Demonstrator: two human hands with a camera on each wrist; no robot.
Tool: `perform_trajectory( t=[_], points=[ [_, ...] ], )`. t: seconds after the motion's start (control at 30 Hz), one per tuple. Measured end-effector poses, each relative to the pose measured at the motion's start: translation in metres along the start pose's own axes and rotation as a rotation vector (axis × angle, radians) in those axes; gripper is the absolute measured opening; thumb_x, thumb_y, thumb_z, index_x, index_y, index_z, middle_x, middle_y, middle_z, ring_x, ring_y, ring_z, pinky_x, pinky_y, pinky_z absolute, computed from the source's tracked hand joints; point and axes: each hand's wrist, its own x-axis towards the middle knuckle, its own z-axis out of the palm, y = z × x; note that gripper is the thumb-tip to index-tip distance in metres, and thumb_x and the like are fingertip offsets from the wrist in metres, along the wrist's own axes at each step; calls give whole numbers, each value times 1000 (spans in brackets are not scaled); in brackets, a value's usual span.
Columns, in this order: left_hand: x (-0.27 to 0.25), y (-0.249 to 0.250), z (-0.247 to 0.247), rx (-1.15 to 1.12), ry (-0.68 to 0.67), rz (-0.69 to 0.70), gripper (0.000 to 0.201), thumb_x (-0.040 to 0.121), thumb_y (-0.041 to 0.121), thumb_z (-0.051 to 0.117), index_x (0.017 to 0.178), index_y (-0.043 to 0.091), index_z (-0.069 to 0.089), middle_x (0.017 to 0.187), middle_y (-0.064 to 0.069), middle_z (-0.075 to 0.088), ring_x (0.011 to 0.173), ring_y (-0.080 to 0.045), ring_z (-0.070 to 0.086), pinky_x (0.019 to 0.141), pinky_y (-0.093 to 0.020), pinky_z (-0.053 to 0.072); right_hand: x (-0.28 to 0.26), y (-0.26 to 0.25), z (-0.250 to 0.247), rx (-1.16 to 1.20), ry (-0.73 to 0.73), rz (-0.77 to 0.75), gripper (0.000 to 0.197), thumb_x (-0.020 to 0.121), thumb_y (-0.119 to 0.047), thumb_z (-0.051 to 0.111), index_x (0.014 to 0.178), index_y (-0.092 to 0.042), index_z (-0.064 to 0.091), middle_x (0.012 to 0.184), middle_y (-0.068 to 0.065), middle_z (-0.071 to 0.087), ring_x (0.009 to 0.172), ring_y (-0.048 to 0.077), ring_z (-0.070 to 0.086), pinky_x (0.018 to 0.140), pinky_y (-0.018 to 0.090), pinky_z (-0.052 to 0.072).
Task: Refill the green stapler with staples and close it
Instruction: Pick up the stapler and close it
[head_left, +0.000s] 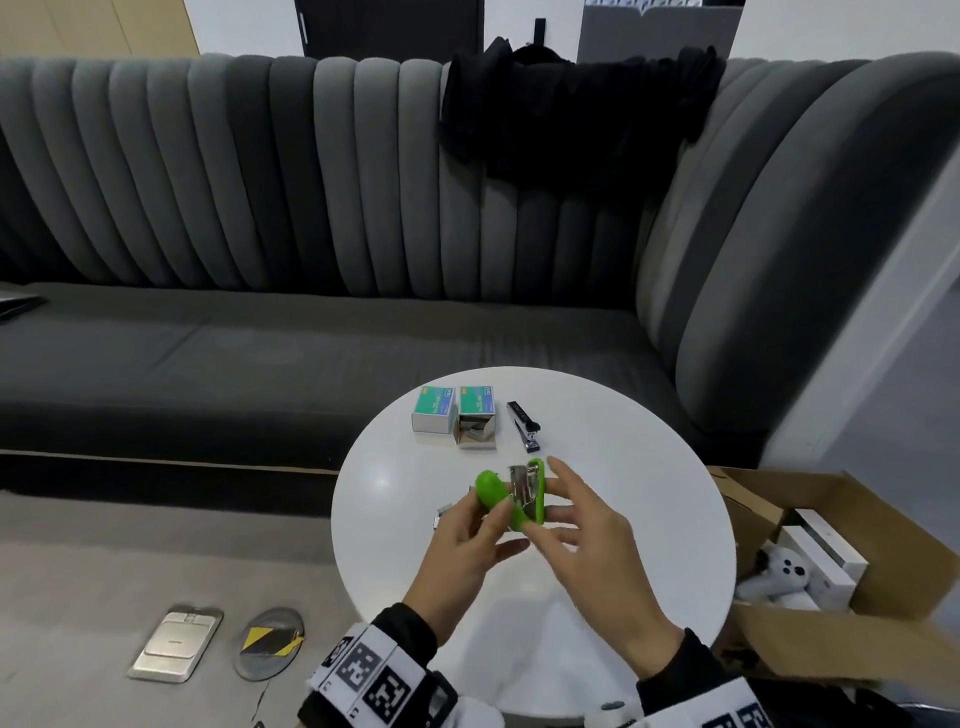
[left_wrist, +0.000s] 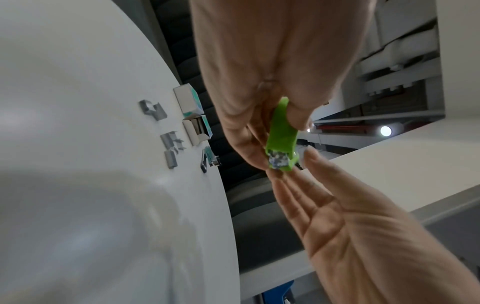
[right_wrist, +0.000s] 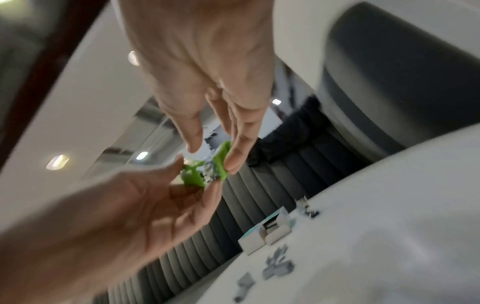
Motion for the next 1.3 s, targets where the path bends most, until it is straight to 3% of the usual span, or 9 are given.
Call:
perform_trajectory(
  t=[0.23, 0.33, 0.5, 0.6, 0.73, 0.87, 1.03, 1.2, 1.3],
  points=[
    [1, 6, -4, 117, -62, 22, 24, 96, 12, 39, 111, 16, 57, 106, -1, 65, 89, -7, 65, 75, -20, 53, 9, 5, -6, 221, 16, 157, 41, 82, -8, 64, 122, -14, 55, 95, 0, 69, 88, 18, 67, 75, 25, 57],
    [-1, 5, 1, 187, -43, 69, 23, 93, 13, 46, 114, 11, 55, 108, -8, 65, 93, -8, 63, 79, -21, 53, 6, 5, -4, 160, 32, 112, 41, 82, -10, 66, 120, -18, 57, 92, -4, 68, 88, 15, 66, 79, 19, 55],
    [-4, 2, 4, 214, 58, 75, 27, 91, 21, 50, 117, 29, 48, 101, 1, 63, 84, 1, 61, 74, -14, 51, 1, 3, 0, 122, -29, 57, 43, 83, -8, 64, 123, -19, 56, 94, -4, 67, 86, 3, 64, 71, 2, 47],
    [-6, 3, 3, 228, 50, 66, 31, 92, 20, 49, 123, 24, 43, 96, 1, 59, 74, 7, 59, 68, -10, 49, -1, 2, 2, 95, -67, 39, 42, 85, -9, 62, 125, -20, 54, 96, -3, 64, 88, 6, 64, 72, 3, 47],
    [-9, 8, 3, 360, 40, 121, 38, 95, 18, 43, 126, 31, 27, 93, 8, 54, 84, -5, 57, 74, -11, 49, -1, 1, 6, 67, -54, -1, 34, 85, -8, 61, 118, -19, 56, 91, -2, 63, 90, 8, 62, 74, 7, 50],
    [-4, 5, 2, 590, 66, 158, 48, 96, 21, 40, 138, 22, 18, 94, 2, 58, 89, -15, 58, 81, -20, 47, -3, 3, 13, 17, 10, -47, 30, 85, -8, 61, 102, -30, 51, 94, 0, 63, 94, 1, 56, 75, 10, 52],
    [0, 7, 2, 660, 49, 124, 43, 97, 21, 39, 137, 17, 28, 100, 11, 54, 87, -4, 55, 72, -2, 41, -7, 4, 19, -37, 64, -43, 25, 88, -15, 58, 110, -23, 51, 106, -1, 57, 94, 9, 59, 80, 16, 53],
    [1, 7, 2, 734, 34, 162, 40, 96, 19, 40, 135, 19, 31, 110, 4, 55, 102, -15, 56, 94, -26, 47, -3, 3, 24, -75, 115, -11, 30, 93, -25, 50, 122, -16, 49, 109, 1, 57, 93, 10, 57, 72, 5, 44],
    [0, 4, 3, 799, 21, 174, 41, 96, 20, 38, 136, 21, 28, 120, 1, 52, 106, -13, 52, 95, -26, 43, -1, 1, 30, -110, 123, 25, 31, 95, -22, 43, 125, -13, 45, 115, 4, 55, 94, 12, 52, 73, 8, 37]
  ],
)
